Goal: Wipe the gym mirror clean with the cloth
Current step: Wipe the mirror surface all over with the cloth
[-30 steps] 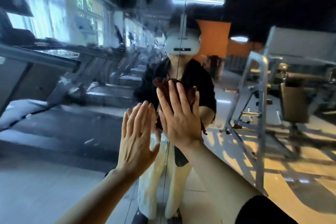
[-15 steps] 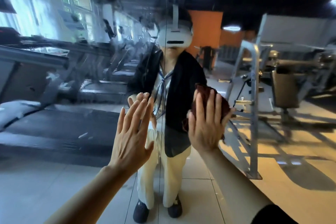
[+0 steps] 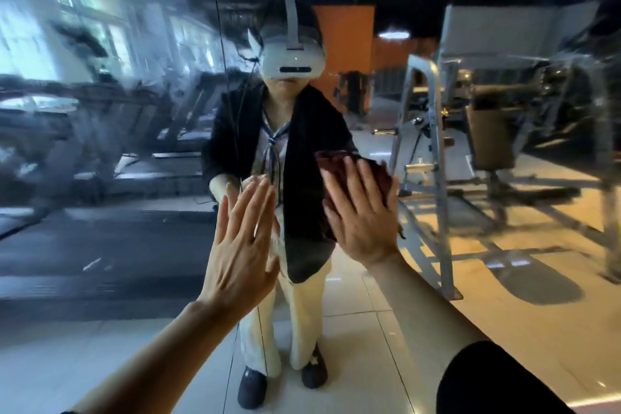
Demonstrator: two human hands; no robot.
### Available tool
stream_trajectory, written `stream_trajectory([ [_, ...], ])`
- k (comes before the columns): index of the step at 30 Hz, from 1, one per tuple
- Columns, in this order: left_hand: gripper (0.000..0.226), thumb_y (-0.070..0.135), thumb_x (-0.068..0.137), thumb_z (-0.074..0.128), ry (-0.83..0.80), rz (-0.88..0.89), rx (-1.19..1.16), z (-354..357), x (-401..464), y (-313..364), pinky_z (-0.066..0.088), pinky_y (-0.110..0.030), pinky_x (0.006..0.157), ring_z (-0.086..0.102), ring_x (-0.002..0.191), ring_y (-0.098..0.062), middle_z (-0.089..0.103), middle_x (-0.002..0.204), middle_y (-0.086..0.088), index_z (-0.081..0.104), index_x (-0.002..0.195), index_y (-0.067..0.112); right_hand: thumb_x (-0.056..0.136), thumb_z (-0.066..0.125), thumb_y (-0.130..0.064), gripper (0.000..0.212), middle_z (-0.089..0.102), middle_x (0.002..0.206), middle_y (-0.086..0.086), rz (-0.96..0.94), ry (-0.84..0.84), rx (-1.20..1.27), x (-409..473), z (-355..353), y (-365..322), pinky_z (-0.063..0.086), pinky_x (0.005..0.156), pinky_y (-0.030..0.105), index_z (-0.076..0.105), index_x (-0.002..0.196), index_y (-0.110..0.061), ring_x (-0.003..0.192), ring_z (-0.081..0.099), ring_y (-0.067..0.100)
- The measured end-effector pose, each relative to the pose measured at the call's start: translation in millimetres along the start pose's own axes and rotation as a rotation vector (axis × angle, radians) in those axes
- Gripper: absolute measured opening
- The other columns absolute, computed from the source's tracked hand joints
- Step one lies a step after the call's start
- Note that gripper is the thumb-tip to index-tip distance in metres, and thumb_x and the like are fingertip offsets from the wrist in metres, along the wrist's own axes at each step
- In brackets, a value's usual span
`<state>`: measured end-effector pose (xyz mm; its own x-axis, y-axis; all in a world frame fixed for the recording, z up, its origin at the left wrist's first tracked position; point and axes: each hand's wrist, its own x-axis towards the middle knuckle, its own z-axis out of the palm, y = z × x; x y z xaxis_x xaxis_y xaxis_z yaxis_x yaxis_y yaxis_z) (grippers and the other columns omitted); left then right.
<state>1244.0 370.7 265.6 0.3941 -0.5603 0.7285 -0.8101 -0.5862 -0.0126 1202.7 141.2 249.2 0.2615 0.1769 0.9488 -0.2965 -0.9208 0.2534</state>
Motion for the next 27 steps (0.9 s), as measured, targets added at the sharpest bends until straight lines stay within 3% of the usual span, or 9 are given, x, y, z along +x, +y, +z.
stream_trajectory([
  [3, 0.122, 0.014, 0.061, 0.090, -0.058, -0.010, 0.064, 4, 0, 6, -0.007, -0.046, 0.124, 0.006, 0.154, -0.030, 0.009, 0.166, -0.014, 0.016, 0.158, 0.003, 0.107, 0.020, -0.042, 0.058, 0.024, 0.161, 0.015, 0.085, -0.028, -0.048, -35, -6, 54, 0.016, 0.117, 0.059, 0.011, 0.161, -0.024, 0.155, 0.008, 0.027],
  [6, 0.130, 0.019, 0.060, 0.091, -0.102, -0.013, 0.149, 6, -2, 10, 0.000, -0.057, 0.122, 0.009, 0.153, -0.033, 0.004, 0.167, -0.014, 0.008, 0.159, 0.005, 0.107, 0.024, -0.039, 0.057, 0.024, 0.161, 0.017, 0.193, -0.042, -0.086, -54, -13, 82, 0.018, 0.116, 0.063, 0.017, 0.160, -0.020, 0.150, 0.021, 0.034],
  [8, 0.130, 0.023, 0.060, 0.092, -0.112, -0.012, 0.192, 5, -1, 12, 0.004, -0.061, 0.120, 0.012, 0.153, -0.035, 0.006, 0.166, -0.016, 0.009, 0.158, 0.004, 0.107, 0.027, -0.036, 0.056, 0.022, 0.163, 0.016, 0.298, -0.012, -0.065, -49, -13, 70, 0.017, 0.117, 0.065, 0.024, 0.158, -0.016, 0.149, 0.023, 0.037],
  [11, 0.132, 0.024, 0.058, 0.093, -0.106, -0.012, 0.189, 4, -1, 13, -0.004, -0.057, 0.123, 0.017, 0.151, -0.035, 0.010, 0.166, -0.016, 0.010, 0.158, 0.006, 0.106, 0.029, -0.039, 0.056, 0.024, 0.161, 0.018, 0.398, 0.030, 0.012, -13, -11, 29, 0.012, 0.120, 0.064, 0.027, 0.157, -0.014, 0.150, 0.021, 0.036],
  [17, 0.110, 0.017, 0.057, 0.090, 0.003, -0.027, 0.108, -12, 16, 19, -0.010, -0.057, 0.121, 0.034, 0.144, -0.031, 0.037, 0.156, -0.015, 0.035, 0.152, 0.006, 0.106, 0.036, -0.036, 0.053, 0.027, 0.163, 0.013, -0.012, -0.002, 0.078, 103, -19, -23, 0.009, 0.121, 0.061, 0.031, 0.156, -0.021, 0.152, 0.021, 0.030],
  [20, 0.107, 0.018, 0.060, 0.089, 0.093, -0.004, 0.067, -18, 39, 25, -0.011, -0.052, 0.122, 0.030, 0.144, -0.029, 0.038, 0.155, -0.014, 0.036, 0.152, 0.005, 0.106, 0.035, -0.036, 0.052, 0.028, 0.163, 0.011, -0.027, 0.003, 0.046, 135, -25, -10, 0.006, 0.122, 0.059, 0.032, 0.157, -0.022, 0.152, 0.021, 0.029],
  [23, 0.094, 0.021, 0.071, 0.082, 0.142, 0.036, 0.070, -18, 58, 32, -0.007, -0.053, 0.123, 0.028, 0.146, -0.031, 0.036, 0.157, -0.014, 0.037, 0.152, 0.003, 0.107, 0.031, -0.038, 0.053, 0.027, 0.163, 0.012, 0.125, 0.042, 0.001, 138, -27, 14, 0.012, 0.121, 0.062, 0.030, 0.157, -0.021, 0.153, 0.020, 0.029],
  [27, 0.081, 0.030, 0.080, 0.059, 0.139, 0.048, 0.084, -14, 66, 36, -0.003, -0.057, 0.122, 0.031, 0.146, -0.039, 0.034, 0.159, -0.014, 0.035, 0.152, 0.002, 0.106, 0.025, -0.039, 0.055, 0.027, 0.163, 0.014, 0.435, 0.115, 0.020, 114, -24, 48, 0.014, 0.120, 0.062, 0.028, 0.157, -0.018, 0.153, 0.018, 0.029],
])
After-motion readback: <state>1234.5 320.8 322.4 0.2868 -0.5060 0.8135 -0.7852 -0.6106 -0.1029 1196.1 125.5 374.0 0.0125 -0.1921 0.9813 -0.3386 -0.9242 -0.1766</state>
